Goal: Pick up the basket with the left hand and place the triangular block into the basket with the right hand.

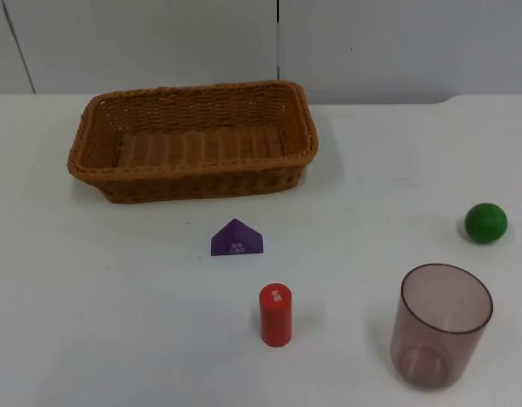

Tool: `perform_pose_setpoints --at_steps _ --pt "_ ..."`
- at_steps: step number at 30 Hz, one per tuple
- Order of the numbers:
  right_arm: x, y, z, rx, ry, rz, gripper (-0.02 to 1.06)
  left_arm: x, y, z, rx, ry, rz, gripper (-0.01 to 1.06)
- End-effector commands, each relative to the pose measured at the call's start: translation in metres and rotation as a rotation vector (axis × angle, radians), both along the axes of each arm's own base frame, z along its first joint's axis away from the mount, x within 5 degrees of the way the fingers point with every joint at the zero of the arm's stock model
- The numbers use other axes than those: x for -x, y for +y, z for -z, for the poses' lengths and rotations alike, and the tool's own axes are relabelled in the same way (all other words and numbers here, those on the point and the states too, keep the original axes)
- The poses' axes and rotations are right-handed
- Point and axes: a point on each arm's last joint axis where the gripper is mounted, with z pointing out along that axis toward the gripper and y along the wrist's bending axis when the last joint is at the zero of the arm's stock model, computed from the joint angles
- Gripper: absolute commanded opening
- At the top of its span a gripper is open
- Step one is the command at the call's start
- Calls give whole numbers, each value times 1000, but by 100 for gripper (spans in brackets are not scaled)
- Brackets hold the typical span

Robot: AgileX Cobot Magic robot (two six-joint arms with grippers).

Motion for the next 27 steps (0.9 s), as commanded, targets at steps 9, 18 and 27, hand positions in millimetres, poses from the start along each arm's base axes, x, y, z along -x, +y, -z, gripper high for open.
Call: perform_pose_setpoints --at_steps 9,18,27 --pt "0 -1 -1 6 -10 1 105 -1 1 0 -6 -13 -4 105" --pt "0 -1 -1 6 -10 1 105 -1 3 0 6 -15 -35 105" --pt "-17 2 -36 -28 -57 -10 105 -27 3 -29 65 -72 -71 105"
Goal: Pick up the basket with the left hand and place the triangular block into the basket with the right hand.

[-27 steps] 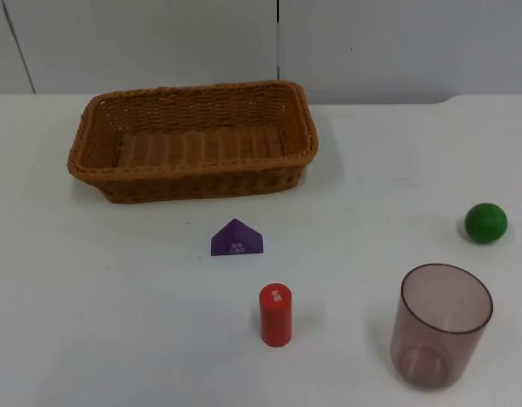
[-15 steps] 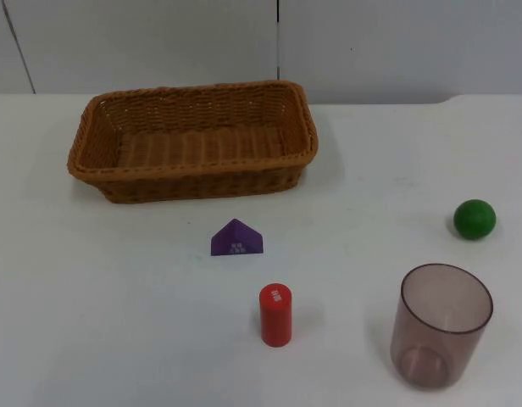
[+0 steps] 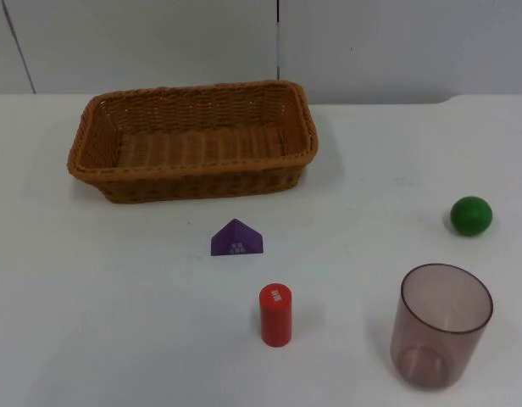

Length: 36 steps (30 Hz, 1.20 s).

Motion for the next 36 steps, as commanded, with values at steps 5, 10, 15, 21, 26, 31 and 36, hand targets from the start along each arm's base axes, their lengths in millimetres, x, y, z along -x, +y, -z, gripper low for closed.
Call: perform_pose_setpoints --at_steps 5,10,15,21,26,31,36 --pt "-33 1 -49 -35 -46 8 105 -58 1 -57 60 -117 -34 105" --pt "-67 1 -75 -33 -8 8 105 -104 0 -78 65 -55 -31 105" --pt "-97 1 -82 -28 -1 6 105 -152 -5 -85 136 -31 -13 105" --pt "-137 2 -75 -4 22 -5 105 -217 -10 -78 213 42 8 105" --pt "-153 2 -70 26 41 -21 105 -279 -14 -64 220 137 45 105" --pt "-157 2 -72 33 1 -24 105 -344 -16 -34 237 238 40 105" --pt "-157 1 -72 44 -2 -26 105 -379 -30 13 313 389 142 105"
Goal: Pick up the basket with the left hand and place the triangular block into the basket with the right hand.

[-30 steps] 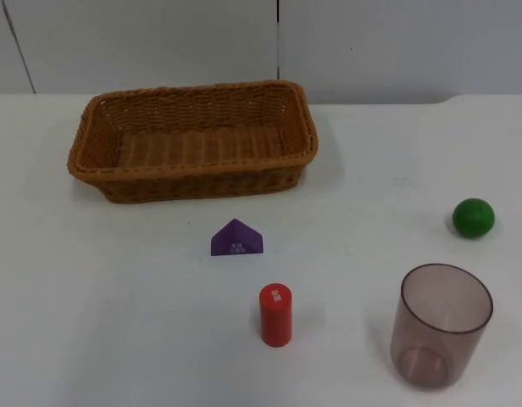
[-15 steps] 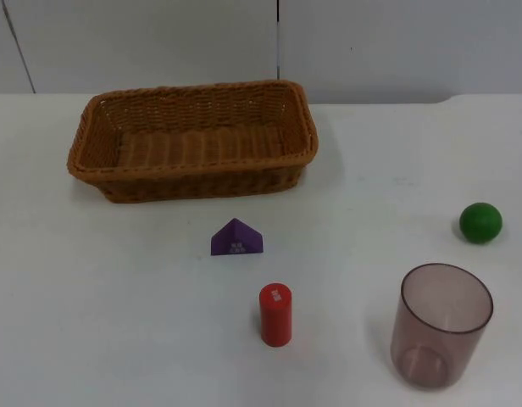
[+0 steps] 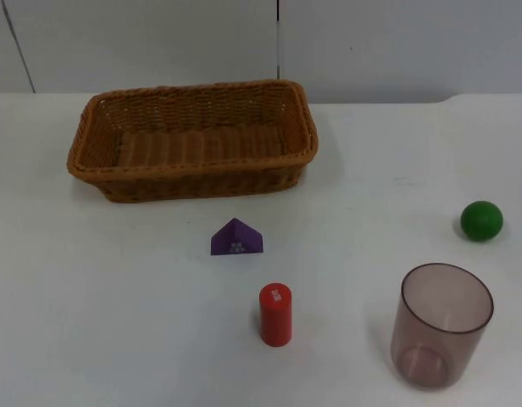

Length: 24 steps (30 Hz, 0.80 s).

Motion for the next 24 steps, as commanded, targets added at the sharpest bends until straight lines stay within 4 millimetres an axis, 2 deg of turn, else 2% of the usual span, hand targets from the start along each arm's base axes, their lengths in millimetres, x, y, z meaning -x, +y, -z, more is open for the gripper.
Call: perform_pose_setpoints --at_steps 1,2,6,10,18,24 --pt "0 0 -3 17 -21 -8 105 -12 -15 24 66 62 76 105" --pt "0 0 -3 17 -21 -8 105 -12 -15 24 66 62 76 105" --pt "0 0 -3 17 -21 -8 105 -24 -42 54 61 91 122 105" --pt "1 0 -2 19 -10 -9 105 -33 -46 67 53 62 105 105" --pt "2 0 -1 42 7 -22 105 -55 -38 108 6 14 33 105" --pt "1 0 -2 54 -8 -27 105 -65 -32 125 -53 -34 18 105"
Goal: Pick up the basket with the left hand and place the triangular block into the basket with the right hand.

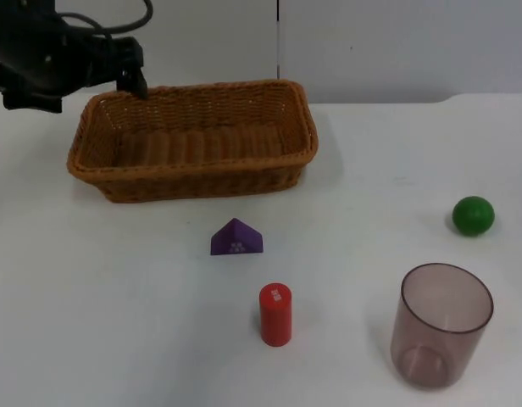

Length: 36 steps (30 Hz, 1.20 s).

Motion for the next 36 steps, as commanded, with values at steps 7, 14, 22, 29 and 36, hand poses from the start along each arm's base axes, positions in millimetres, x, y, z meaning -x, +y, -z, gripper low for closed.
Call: perform_pose_setpoints --at_steps 7,14,22,29,36 --pt "0 1 -4 14 -26 -11 105 -11 22 25 -5 -23 -86 105" --pt "0 1 -4 20 -31 -15 105 -24 29 38 -29 12 -58 105" --pt "0 1 -3 20 -24 -15 105 -49 20 56 14 157 31 105" --pt "1 1 -2 20 -5 -15 105 -55 18 65 38 180 31 105" --pt "1 1 -2 20 -5 -15 105 -56 19 75 28 182 27 105"
